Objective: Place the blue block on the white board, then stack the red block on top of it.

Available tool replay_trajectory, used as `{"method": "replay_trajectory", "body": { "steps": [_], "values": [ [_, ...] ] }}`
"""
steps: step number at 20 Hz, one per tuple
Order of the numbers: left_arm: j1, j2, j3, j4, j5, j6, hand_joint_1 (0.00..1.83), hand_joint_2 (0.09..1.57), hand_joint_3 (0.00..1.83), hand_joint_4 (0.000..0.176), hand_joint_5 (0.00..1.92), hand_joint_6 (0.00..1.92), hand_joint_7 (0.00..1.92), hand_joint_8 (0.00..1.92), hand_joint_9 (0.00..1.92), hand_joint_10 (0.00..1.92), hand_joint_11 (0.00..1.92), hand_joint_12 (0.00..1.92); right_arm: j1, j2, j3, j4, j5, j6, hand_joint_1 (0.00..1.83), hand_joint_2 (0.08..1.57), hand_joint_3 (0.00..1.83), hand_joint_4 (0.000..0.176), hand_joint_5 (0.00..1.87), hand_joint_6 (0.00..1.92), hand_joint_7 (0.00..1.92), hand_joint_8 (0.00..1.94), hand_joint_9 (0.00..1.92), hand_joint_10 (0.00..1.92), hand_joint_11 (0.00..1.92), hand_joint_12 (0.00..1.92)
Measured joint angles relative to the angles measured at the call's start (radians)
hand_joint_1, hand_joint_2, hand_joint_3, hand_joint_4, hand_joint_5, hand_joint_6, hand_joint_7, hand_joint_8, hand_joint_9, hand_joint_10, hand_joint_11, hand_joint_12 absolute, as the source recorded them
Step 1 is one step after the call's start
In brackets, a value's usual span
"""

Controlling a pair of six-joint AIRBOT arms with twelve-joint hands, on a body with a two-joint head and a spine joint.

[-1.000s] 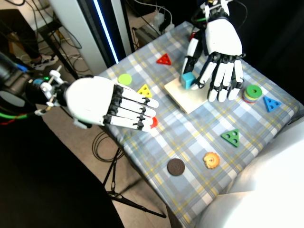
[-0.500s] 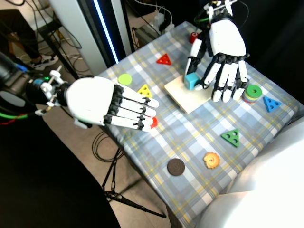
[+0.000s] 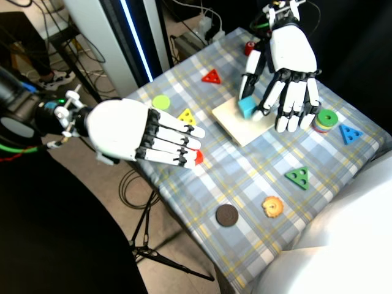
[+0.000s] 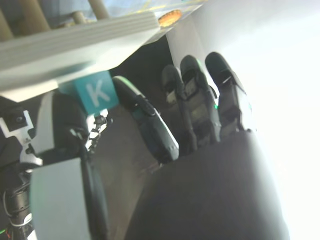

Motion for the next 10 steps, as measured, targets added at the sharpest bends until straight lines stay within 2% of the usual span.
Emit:
{"method": "replay_trajectory", "body": {
  "steps": [3,4,5,6,8,9,10],
  "values": [
    [0.0,0.0,0.0,0.0,0.0,0.0,0.93,0.96,0.0,0.121,0.84,0.0,0.49,0.0,0.41,0.0,0.0,0.72,0.004,-0.001,0.0,-0.004,-0.003,0.0,0.61,1.44,0.0,0.0,0.57,0.0,0.69,0.0,0.67,0.0,0.32,0.56],
    [0.001,0.0,-0.001,0.0,-0.001,-0.001,0.91,0.95,0.0,0.145,0.71,0.0,0.47,0.0,0.38,0.0,0.0,0.67,0.005,-0.001,0.0,-0.003,-0.003,0.001,0.63,1.39,0.0,0.0,0.53,0.0,0.62,0.0,0.6,0.0,0.29,0.54],
    [0.002,0.0,-0.005,-0.002,-0.005,-0.002,0.91,0.95,0.0,0.145,0.71,0.0,0.47,0.0,0.38,0.0,0.0,0.67,0.007,-0.001,0.001,-0.005,-0.003,0.001,0.63,1.39,0.0,0.0,0.53,0.0,0.62,0.0,0.6,0.0,0.29,0.54],
    [0.006,0.004,-0.016,-0.002,-0.015,-0.021,0.87,0.94,0.0,0.14,0.59,0.0,0.42,0.0,0.34,0.0,0.0,0.61,0.013,-0.004,0.006,-0.008,-0.007,0.001,0.65,1.32,0.0,0.0,0.5,0.0,0.58,0.0,0.56,0.0,0.28,0.52],
    [0.029,0.028,-0.053,0.031,-0.053,-0.108,0.81,0.93,0.0,0.168,0.42,0.0,0.34,0.0,0.31,0.0,0.0,0.51,0.043,-0.011,0.018,-0.011,-0.033,-0.004,0.67,1.2,0.0,0.0,0.46,0.0,0.53,0.0,0.51,0.0,0.28,0.52],
    [0.051,0.055,-0.077,0.059,-0.089,-0.185,0.78,0.9,0.0,0.176,0.33,0.0,0.27,0.0,0.25,0.0,0.0,0.39,0.072,-0.026,0.035,-0.014,-0.06,-0.012,0.75,1.09,0.0,0.0,0.45,0.0,0.49,0.0,0.49,0.0,0.09,0.93],
    [0.054,0.063,-0.084,0.066,-0.103,-0.203,0.78,0.9,0.0,0.176,0.33,0.0,0.27,0.0,0.25,0.0,0.0,0.39,0.077,-0.03,0.039,-0.015,-0.066,-0.013,0.75,1.09,0.0,0.0,0.45,0.0,0.49,0.0,0.49,0.0,0.09,0.93]
  ]
}}
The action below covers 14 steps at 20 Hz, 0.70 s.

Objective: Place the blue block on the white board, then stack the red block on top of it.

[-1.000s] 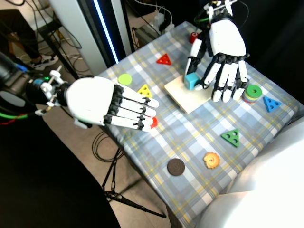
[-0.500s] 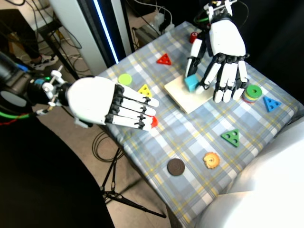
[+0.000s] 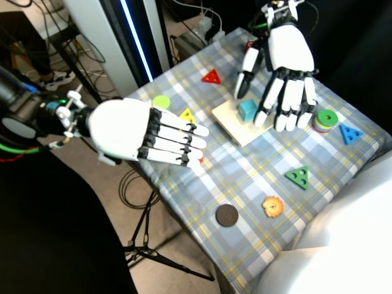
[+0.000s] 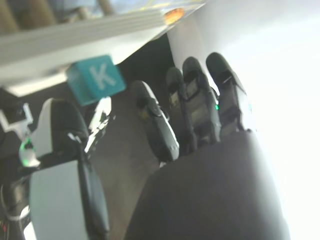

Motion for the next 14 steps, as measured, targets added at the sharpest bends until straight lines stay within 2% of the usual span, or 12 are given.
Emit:
{"method": "replay_trajectory", "body": {
  "steps": [1,2,3,5,6,8,9,11,12,14],
  "values": [
    [0.013,0.028,-0.023,0.018,-0.039,-0.044,0.76,0.89,0.0,0.176,0.31,0.0,0.23,0.0,0.21,0.0,0.0,0.4,0.014,-0.011,0.011,-0.006,-0.028,-0.007,0.83,1.04,0.0,0.002,0.47,0.0,0.48,0.0,0.47,0.0,0.0,1.05],
    [0.026,0.055,-0.043,0.037,-0.084,-0.082,0.73,0.9,0.0,0.176,0.31,0.0,0.22,0.0,0.21,0.0,0.0,0.41,0.024,-0.024,0.02,-0.012,-0.06,-0.015,0.82,1.03,0.0,0.005,0.49,0.01,0.48,0.0,0.48,0.01,0.01,1.07],
    [0.039,0.077,-0.062,0.054,-0.123,-0.118,0.71,0.9,0.0,0.165,0.31,0.0,0.22,0.0,0.21,0.0,0.0,0.42,0.031,-0.037,0.032,-0.019,-0.089,-0.017,0.85,1.01,0.0,0.0,0.51,0.0,0.47,0.0,0.49,0.01,0.04,1.05],
    [0.064,0.107,-0.089,0.105,-0.183,-0.215,0.68,0.89,0.0,0.164,0.33,0.0,0.23,0.0,0.2,0.0,0.0,0.44,0.039,-0.057,0.053,-0.022,-0.136,-0.017,0.88,1.01,0.0,0.0,0.52,0.01,0.47,0.0,0.5,0.01,0.07,1.05],
    [0.082,0.124,-0.104,0.141,-0.206,-0.28,0.67,0.88,0.0,0.152,0.36,0.0,0.24,0.0,0.21,0.0,0.0,0.55,0.046,-0.063,0.064,-0.028,-0.165,-0.018,0.92,1.0,0.0,0.0,0.54,0.0,0.47,0.0,0.51,0.01,0.07,1.09],
    [0.113,0.149,-0.123,0.173,-0.25,-0.361,0.69,0.88,0.0,0.156,0.36,0.0,0.25,0.0,0.22,0.0,0.0,0.61,0.054,-0.071,0.086,-0.024,-0.206,-0.018,0.9,1.01,0.0,0.0,0.59,0.01,0.52,0.01,0.56,0.02,0.13,1.16],
    [0.124,0.158,-0.129,0.18,-0.273,-0.378,0.69,0.88,0.0,0.156,0.36,0.0,0.25,0.0,0.22,0.0,0.0,0.61,0.06,-0.076,0.094,-0.02,-0.221,-0.021,0.9,1.01,0.0,0.0,0.59,0.01,0.52,0.01,0.56,0.02,0.13,1.16],
    [0.142,0.178,-0.139,0.18,-0.322,-0.414,0.72,0.87,0.0,0.139,0.38,0.0,0.25,0.0,0.23,0.0,0.0,0.73,0.079,-0.082,0.1,-0.013,-0.262,-0.063,0.9,1.02,0.0,0.0,0.64,0.01,0.55,0.01,0.59,0.02,0.12,1.21],
    [0.148,0.181,-0.142,0.175,-0.345,-0.423,0.72,0.87,0.0,0.139,0.38,0.0,0.25,0.0,0.23,0.0,0.0,0.73,0.09,-0.087,0.1,-0.014,-0.279,-0.084,0.9,1.02,0.0,0.0,0.64,0.01,0.55,0.01,0.59,0.02,0.12,1.21],
    [0.15,0.182,-0.142,0.176,-0.356,-0.44,0.74,0.86,0.0,0.133,0.4,0.0,0.27,0.0,0.25,0.0,0.0,0.75,0.101,-0.102,0.1,-0.018,-0.301,-0.108,0.92,1.03,0.0,0.001,0.73,0.02,0.59,0.01,0.6,0.02,0.09,1.15]
  ]
}}
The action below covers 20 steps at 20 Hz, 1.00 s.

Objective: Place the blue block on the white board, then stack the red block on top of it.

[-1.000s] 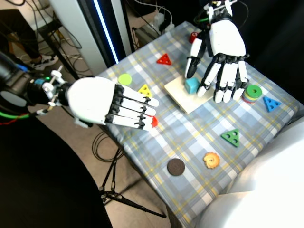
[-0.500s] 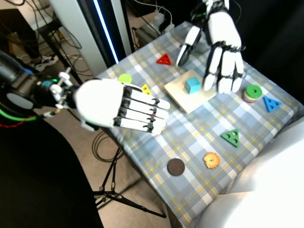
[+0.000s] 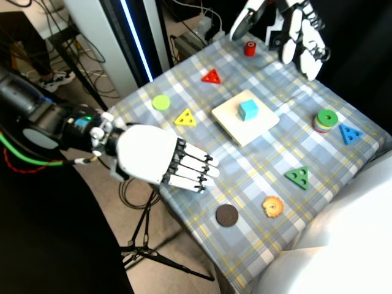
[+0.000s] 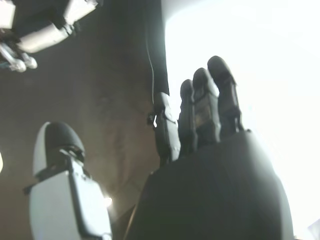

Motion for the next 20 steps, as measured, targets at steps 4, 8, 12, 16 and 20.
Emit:
{"method": "replay_trajectory", "body": {
  "steps": [4,8,12,16,20],
  "values": [
    [0.0,0.0,0.0,0.002,0.002,0.0,0.74,0.86,0.0,0.134,0.4,0.0,0.28,0.0,0.24,0.0,0.0,0.71,0.002,-0.006,0.012,0.001,-0.02,-0.002,0.99,1.06,0.0,0.0,0.84,0.02,0.67,0.01,0.64,0.01,0.14,1.04],
    [0.007,0.0,0.0,0.001,-0.003,-0.005,0.74,0.86,0.0,0.138,0.4,0.0,0.28,0.0,0.25,0.0,0.0,0.73,0.002,-0.004,0.013,0.002,-0.024,-0.002,0.98,1.18,0.0,0.12,0.83,1.2,0.72,0.01,0.7,0.01,0.18,1.1],
    [0.012,0.0,0.0,-0.002,-0.006,-0.012,0.72,0.86,0.0,0.136,0.4,0.0,0.28,0.0,0.25,0.0,0.0,0.7,0.002,-0.004,0.013,0.002,-0.025,-0.002,1.04,1.17,0.0,0.023,0.86,1.16,0.78,0.03,0.77,0.04,0.25,1.12],
    [0.013,0.0,0.0,-0.003,-0.006,-0.013,0.71,0.87,0.0,0.154,0.39,0.0,0.27,0.0,0.24,0.0,0.0,0.7,0.013,-0.004,0.013,0.0,-0.029,-0.002,1.09,1.15,0.0,0.0,0.91,1.1,0.82,0.04,0.8,0.05,0.26,1.17],
    [0.022,0.011,0.0,-0.007,-0.012,-0.021,0.72,0.86,0.0,0.145,0.4,0.0,0.28,0.0,0.25,0.0,0.0,0.74,0.098,0.01,0.005,-0.098,-0.018,0.024,1.07,1.14,0.0,0.0,0.92,1.08,0.82,0.03,0.79,0.06,0.16,1.34]
  ]
}}
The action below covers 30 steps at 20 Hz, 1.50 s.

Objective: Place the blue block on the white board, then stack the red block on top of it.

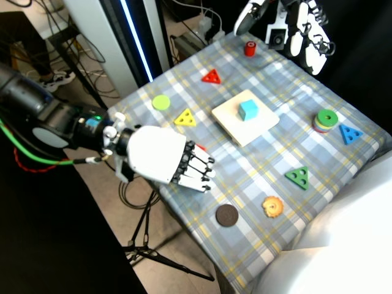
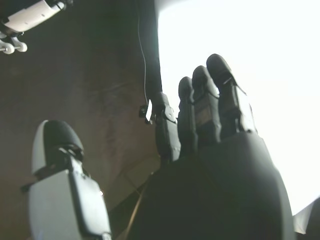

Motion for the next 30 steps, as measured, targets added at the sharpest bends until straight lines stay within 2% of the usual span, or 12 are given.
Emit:
{"method": "replay_trajectory", "body": {
  "steps": [4,6,7,8,9,11,13,16,20,25,28,30],
  "values": [
    [0.013,0.023,-0.006,-0.003,-0.006,-0.006,0.73,0.87,0.0,0.153,0.41,0.0,0.31,0.0,0.27,0.0,0.0,0.8,0.107,0.004,0.004,-0.124,0.038,0.063,1.08,1.13,0.0,0.0,0.94,1.06,0.85,0.03,0.78,0.08,0.13,1.32],
    [0.023,0.033,-0.014,0.0,-0.01,-0.006,0.71,0.87,0.0,0.164,0.42,0.0,0.3,0.0,0.27,0.0,0.0,0.79,0.166,-0.017,0.02,-0.198,0.038,0.105,1.07,1.12,0.0,0.033,0.97,1.01,0.85,0.03,0.75,0.06,0.12,1.21],
    [0.024,0.034,-0.014,0.006,-0.012,-0.006,0.69,0.87,0.0,0.17,0.42,0.0,0.31,0.0,0.27,0.0,0.0,0.79,0.186,-0.027,0.028,-0.225,0.04,0.125,1.06,1.11,0.0,0.079,0.98,0.99,0.85,0.03,0.75,0.06,0.14,1.19],
    [0.028,0.034,-0.015,0.008,-0.007,-0.006,0.69,0.87,0.0,0.168,0.41,0.0,0.3,0.0,0.26,0.0,0.0,0.77,0.206,-0.042,0.04,-0.258,0.045,0.157,1.07,1.11,0.0,0.054,0.99,0.98,0.84,0.02,0.75,0.05,0.15,1.19],
    [0.031,0.04,-0.019,0.008,0.0,-0.006,0.69,0.87,0.0,0.166,0.41,0.0,0.31,0.0,0.27,0.0,0.0,0.78,0.224,-0.059,0.055,-0.291,0.049,0.186,1.1,1.11,0.0,0.0,0.98,0.99,0.84,0.02,0.76,0.05,0.18,1.1],
    [0.033,0.05,-0.019,0.012,-0.002,-0.006,0.71,0.86,0.0,0.154,0.42,0.0,0.32,0.0,0.28,0.0,0.0,0.76,0.24,-0.082,0.069,-0.34,0.05,0.217,1.12,1.11,0.0,0.0,0.99,0.98,0.84,0.01,0.81,0.04,0.4,1.04],
    [0.043,0.061,-0.023,0.006,-0.004,-0.006,0.73,0.85,0.0,0.161,0.42,0.0,0.32,0.0,0.3,0.0,0.0,0.81,0.257,-0.111,0.095,-0.393,0.046,0.273,1.1,1.11,0.0,0.0,0.98,0.98,0.85,0.01,0.81,0.03,0.33,1.02],
    [0.049,0.068,-0.027,0.01,0.004,-0.006,0.76,0.84,0.0,0.137,0.43,0.0,0.33,0.0,0.32,0.01,0.0,0.89,0.277,-0.14,0.109,-0.431,0.043,0.301,1.13,1.09,0.0,0.0,1.02,0.93,0.89,0.02,0.84,0.04,0.35,1.07],
    [0.05,0.069,-0.027,0.005,0.01,-0.006,0.79,0.84,0.0,0.136,0.44,0.0,0.33,0.0,0.32,0.0,0.0,0.95,0.277,-0.157,0.114,-0.464,0.031,0.304,1.14,1.09,0.0,0.0,1.02,0.92,0.9,0.02,0.81,0.02,0.24,1.04],
    [0.06,0.071,-0.027,-0.003,0.014,-0.006,0.77,0.85,0.0,0.12,0.38,0.0,0.34,0.0,0.33,0.0,0.0,0.96,0.277,-0.167,0.119,-0.467,0.016,0.304,1.14,1.09,0.0,0.0,1.02,0.93,0.87,0.0,0.74,0.0,0.21,0.93],
    [0.06,0.071,-0.027,-0.003,0.013,-0.006,0.76,0.85,0.0,0.131,0.36,0.0,0.33,0.0,0.33,0.0,0.0,0.96,0.277,-0.173,0.119,-0.474,0.012,0.304,1.14,1.11,0.0,0.0,0.99,0.97,0.86,0.0,0.73,0.0,0.2,0.88],
    [0.06,0.071,-0.027,-0.004,0.014,-0.006,0.78,0.85,0.0,0.125,0.36,0.0,0.34,0.0,0.34,0.0,0.0,0.96,0.277,-0.172,0.119,-0.475,0.008,0.304,1.14,1.11,0.0,0.0,0.99,0.98,0.85,0.0,0.72,0.0,0.2,0.89]
  ]
}}
